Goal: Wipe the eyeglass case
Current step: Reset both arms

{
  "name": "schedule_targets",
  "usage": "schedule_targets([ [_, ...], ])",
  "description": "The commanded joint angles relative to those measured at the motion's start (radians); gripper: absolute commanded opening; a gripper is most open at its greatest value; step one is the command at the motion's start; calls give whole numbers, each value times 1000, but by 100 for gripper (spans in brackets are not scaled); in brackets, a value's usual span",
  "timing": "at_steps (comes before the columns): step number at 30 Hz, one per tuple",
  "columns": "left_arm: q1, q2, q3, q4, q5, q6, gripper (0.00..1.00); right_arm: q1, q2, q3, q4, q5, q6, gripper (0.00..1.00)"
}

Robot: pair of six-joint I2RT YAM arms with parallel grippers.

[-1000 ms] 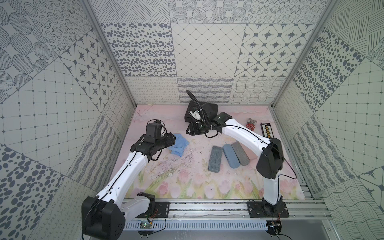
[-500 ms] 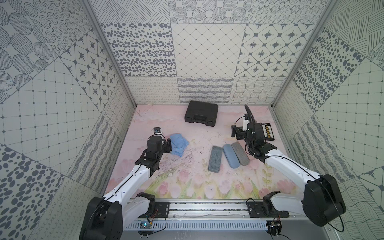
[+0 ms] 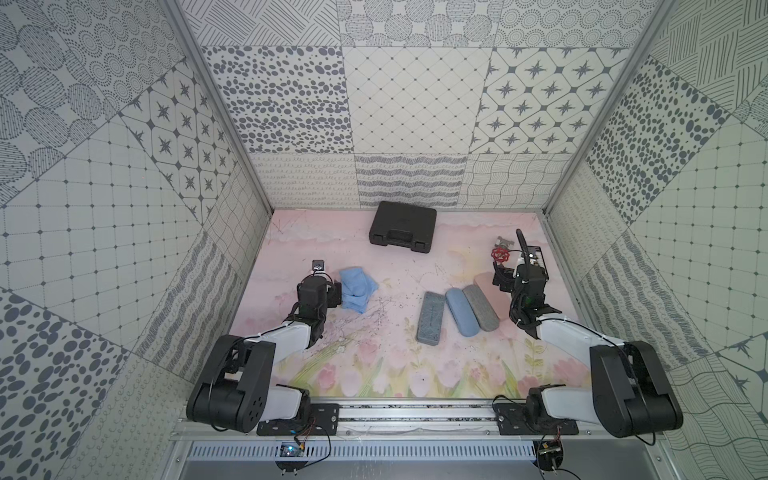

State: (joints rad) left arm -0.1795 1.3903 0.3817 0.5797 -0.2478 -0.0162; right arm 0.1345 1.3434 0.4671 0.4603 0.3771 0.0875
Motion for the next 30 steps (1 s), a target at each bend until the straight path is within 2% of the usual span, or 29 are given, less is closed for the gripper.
schedule_targets([
  [1,71,83,-54,358,217,68,89,-15,34,-69,268,-77,-54,99],
  [3,80,120,-71,419,234,61,89,-24,83,-122,393,-125,-61,99],
  [6,119,216,-76,532,257,30,91,-25,239,-160,627,-182,-91,99],
  [7,137,192,-44,455,248,-3,96,-22,244,-141,596,-153,-90,99],
  [8,160,171,20,275,227,-62,100,-24,204,-90,425,-139,-70,99],
  [9,173,189,16,299,224,-60,99,-45,202,-62,377,-169,-52,99],
  [10,180,197,-7,374,232,-69,100,-69,228,-78,453,-196,-36,99],
  [12,182,181,-5,330,212,-84,100,-72,208,-68,396,-203,-37,99],
  [13,180,195,-15,382,213,-73,100,-72,205,-66,389,-204,-37,99],
  [21,166,185,31,274,292,-29,100,-72,207,-69,398,-202,-38,99],
  [30,154,190,16,310,261,-12,100,-72,209,-69,399,-202,-38,99],
])
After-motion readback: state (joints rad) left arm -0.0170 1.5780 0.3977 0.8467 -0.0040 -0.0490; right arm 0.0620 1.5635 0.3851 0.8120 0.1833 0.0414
